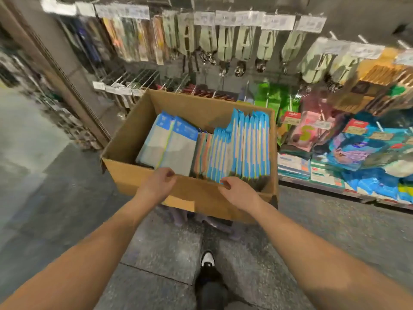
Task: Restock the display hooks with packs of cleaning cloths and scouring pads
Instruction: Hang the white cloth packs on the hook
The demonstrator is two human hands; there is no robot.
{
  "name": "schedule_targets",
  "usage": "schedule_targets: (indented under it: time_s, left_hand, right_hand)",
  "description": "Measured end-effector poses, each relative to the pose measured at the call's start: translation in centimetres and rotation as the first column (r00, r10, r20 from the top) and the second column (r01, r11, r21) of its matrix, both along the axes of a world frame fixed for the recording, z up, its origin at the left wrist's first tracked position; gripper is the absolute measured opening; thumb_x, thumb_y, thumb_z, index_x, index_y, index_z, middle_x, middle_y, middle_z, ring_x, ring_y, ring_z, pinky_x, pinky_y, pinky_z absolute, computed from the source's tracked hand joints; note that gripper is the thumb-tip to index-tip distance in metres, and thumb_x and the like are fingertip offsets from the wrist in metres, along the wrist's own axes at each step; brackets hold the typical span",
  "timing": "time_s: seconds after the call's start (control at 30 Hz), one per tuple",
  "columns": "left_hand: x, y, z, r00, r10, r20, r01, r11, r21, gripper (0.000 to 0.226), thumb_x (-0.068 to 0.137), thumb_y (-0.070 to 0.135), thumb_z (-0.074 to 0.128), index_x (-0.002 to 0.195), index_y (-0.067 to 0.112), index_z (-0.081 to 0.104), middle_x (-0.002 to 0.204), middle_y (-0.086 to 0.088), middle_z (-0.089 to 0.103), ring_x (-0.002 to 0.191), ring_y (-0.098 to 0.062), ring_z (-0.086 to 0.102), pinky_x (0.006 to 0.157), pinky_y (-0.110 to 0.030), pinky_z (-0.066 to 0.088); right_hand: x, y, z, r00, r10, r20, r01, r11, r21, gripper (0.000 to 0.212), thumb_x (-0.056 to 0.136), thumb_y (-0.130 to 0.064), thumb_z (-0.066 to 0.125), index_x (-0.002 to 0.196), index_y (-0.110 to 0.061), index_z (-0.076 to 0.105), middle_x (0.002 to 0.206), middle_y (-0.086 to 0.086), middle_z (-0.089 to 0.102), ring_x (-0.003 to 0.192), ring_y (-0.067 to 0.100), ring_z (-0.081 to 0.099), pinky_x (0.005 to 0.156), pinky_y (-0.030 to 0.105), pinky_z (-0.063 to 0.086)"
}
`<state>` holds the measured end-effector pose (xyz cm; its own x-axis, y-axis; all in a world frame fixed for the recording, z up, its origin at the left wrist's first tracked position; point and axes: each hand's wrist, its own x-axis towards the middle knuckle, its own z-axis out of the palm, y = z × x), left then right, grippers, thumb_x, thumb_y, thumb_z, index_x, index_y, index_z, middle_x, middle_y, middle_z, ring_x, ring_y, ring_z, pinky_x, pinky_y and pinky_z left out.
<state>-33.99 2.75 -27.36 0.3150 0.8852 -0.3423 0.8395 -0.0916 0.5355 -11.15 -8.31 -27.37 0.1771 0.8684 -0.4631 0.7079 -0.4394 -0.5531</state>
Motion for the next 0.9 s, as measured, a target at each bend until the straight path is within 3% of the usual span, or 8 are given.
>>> schedule_targets:
  time_s: [0.23, 0.33, 0.5, 0.6, 0.7, 0.73, 0.8, 0.9]
  left_hand:
    - [-2.2, 15.9, -3.5, 0.993, 0.059, -0.099, -0.06, 0.998, -0.006, 0.04, 0.1, 0.031, 0.052, 0.135, 0.012, 0.057, 0.132, -0.008, 0.058, 0.104, -0.024, 0.06, 0.085, -0.035, 0.048]
    - [-2.0, 22.8, -5.6, 0.985, 0.102, -0.136, -0.116, 0.988, -0.103, 0.051, 0.098, 0.035, 0.055, 0.143, 0.012, 0.049, 0.14, -0.01, 0.053, 0.114, -0.029, 0.06, 0.093, -0.038, 0.05]
    - [-1.7, 31.7, -10.5, 0.972, 0.198, -0.128, -0.228, 0.93, -0.29, 0.067, 0.093, 0.047, 0.062, 0.142, 0.007, 0.043, 0.137, -0.015, 0.055, 0.116, -0.034, 0.059, 0.095, -0.04, 0.049]
    - [-1.3, 34.2, -13.4, 0.953, 0.289, -0.087, -0.3, 0.884, -0.359, 0.082, 0.091, 0.052, 0.066, 0.15, 0.005, 0.033, 0.148, -0.016, 0.047, 0.13, -0.036, 0.051, 0.103, -0.041, 0.042]
    - [-0.8, 36.0, -16.0, 0.923, 0.381, -0.054, -0.365, 0.823, -0.436, 0.096, 0.087, 0.057, 0.07, 0.155, 0.006, 0.027, 0.152, -0.014, 0.044, 0.136, -0.035, 0.046, 0.109, -0.042, 0.039]
    - [-0.7, 36.4, -16.7, 0.91, 0.413, -0.04, -0.384, 0.804, -0.454, 0.095, 0.085, 0.055, 0.073, 0.154, 0.006, 0.03, 0.15, -0.014, 0.047, 0.134, -0.035, 0.048, 0.109, -0.042, 0.04]
    - [-0.6, 36.6, -17.9, 0.897, 0.442, 0.001, -0.393, 0.797, -0.458, 0.085, 0.085, 0.045, 0.078, 0.149, 0.005, 0.037, 0.14, -0.011, 0.054, 0.127, -0.033, 0.054, 0.1, -0.036, 0.044]
    - [-0.5, 36.3, -19.2, 0.889, 0.441, 0.124, -0.325, 0.798, -0.508, 0.063, 0.083, 0.027, 0.083, 0.135, 0.016, 0.049, 0.123, -0.005, 0.065, 0.111, -0.029, 0.065, 0.095, -0.038, 0.052]
  right_hand:
    - [-3.1, 15.4, -5.5, 0.988, -0.082, -0.132, 0.076, 0.996, -0.047, 0.046, 0.101, -0.039, 0.047, 0.14, -0.014, 0.05, 0.137, 0.006, 0.056, 0.121, 0.024, 0.055, 0.093, 0.033, 0.044]
    - [-3.5, 21.3, -8.7, 0.959, -0.191, -0.209, 0.16, 0.975, -0.155, 0.046, 0.099, -0.039, 0.047, 0.138, -0.014, 0.052, 0.13, 0.005, 0.06, 0.113, 0.024, 0.059, 0.082, 0.03, 0.043]
    - [-3.0, 28.1, -13.5, 0.817, -0.488, -0.307, 0.408, 0.866, -0.289, 0.043, 0.099, -0.037, 0.052, 0.123, -0.002, 0.058, 0.096, 0.01, 0.064, 0.075, 0.021, 0.06, 0.067, 0.037, 0.049]
    - [-3.4, 30.7, -15.6, 0.696, -0.597, -0.4, 0.493, 0.802, -0.338, 0.028, 0.097, -0.033, 0.059, 0.113, -0.01, 0.058, 0.104, 0.009, 0.067, 0.08, 0.01, 0.062, 0.075, 0.034, 0.058]
    - [-3.3, 32.4, -19.3, 0.552, -0.666, -0.502, 0.562, 0.742, -0.366, 0.065, 0.074, -0.056, 0.072, 0.125, -0.018, 0.06, 0.113, 0.001, 0.071, 0.096, 0.018, 0.071, 0.086, 0.045, 0.059]
    - [-3.4, 32.7, -20.2, 0.516, -0.682, -0.519, 0.588, 0.722, -0.365, 0.071, 0.069, -0.059, 0.074, 0.125, -0.018, 0.06, 0.113, 0.0, 0.071, 0.096, 0.018, 0.071, 0.087, 0.044, 0.059]
    - [-4.1, 33.5, -19.8, 0.465, -0.731, -0.499, 0.653, 0.664, -0.365, 0.058, 0.08, -0.05, 0.074, 0.123, -0.017, 0.054, 0.113, 0.0, 0.069, 0.096, 0.017, 0.069, 0.086, 0.042, 0.058]
    - [-4.6, 33.6, -20.2, 0.423, -0.756, -0.5, 0.666, 0.633, -0.395, 0.047, 0.089, -0.039, 0.071, 0.128, -0.02, 0.051, 0.113, -0.001, 0.066, 0.093, 0.014, 0.066, 0.071, 0.033, 0.055]
